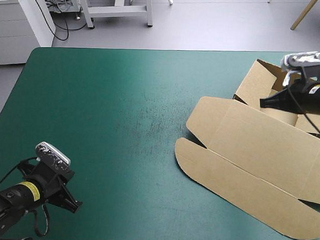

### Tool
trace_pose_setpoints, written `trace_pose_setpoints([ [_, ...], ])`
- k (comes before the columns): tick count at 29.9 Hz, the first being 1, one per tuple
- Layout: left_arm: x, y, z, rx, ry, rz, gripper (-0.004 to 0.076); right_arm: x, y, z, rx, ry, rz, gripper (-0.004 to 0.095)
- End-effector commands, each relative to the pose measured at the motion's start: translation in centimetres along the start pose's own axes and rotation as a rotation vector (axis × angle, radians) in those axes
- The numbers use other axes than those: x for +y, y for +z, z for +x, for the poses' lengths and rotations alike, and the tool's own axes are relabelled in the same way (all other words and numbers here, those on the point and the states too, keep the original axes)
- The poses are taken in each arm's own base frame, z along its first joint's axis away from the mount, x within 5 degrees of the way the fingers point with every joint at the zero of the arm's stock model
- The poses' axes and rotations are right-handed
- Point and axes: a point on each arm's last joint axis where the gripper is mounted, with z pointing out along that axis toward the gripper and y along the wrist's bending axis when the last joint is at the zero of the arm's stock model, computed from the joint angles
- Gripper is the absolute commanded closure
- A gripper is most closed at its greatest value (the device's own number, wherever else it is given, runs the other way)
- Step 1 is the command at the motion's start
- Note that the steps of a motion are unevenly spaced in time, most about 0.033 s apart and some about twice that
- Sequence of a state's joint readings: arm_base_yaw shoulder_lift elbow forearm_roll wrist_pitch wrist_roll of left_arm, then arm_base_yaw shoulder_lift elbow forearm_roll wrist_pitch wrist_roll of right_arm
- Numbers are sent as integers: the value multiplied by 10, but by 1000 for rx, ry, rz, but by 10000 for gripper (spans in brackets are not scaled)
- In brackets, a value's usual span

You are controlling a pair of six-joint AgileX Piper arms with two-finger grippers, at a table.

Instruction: Fold the box

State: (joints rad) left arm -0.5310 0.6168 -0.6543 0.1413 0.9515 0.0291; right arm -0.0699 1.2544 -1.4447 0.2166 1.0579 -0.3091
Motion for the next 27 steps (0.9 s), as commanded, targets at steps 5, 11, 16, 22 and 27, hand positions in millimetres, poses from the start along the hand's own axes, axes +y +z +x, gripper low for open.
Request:
trace_pose_setpoints([
  [5,-1,-16,8,-164,-32,0,734,41,-52,55,-119,-94,-59,920],
  [11,-8,-22,33,-211,-79,55,734,51,-75,124,-151,-110,-42,922],
  [16,-10,-18,52,-177,-79,58,734,58,-89,177,-216,-123,-25,922],
  [22,-10,-21,53,-198,-78,57,734,62,-89,220,-271,-134,-6,922],
  [27,-10,-21,53,-198,-78,57,734,64,-81,237,-262,-123,-13,922],
])
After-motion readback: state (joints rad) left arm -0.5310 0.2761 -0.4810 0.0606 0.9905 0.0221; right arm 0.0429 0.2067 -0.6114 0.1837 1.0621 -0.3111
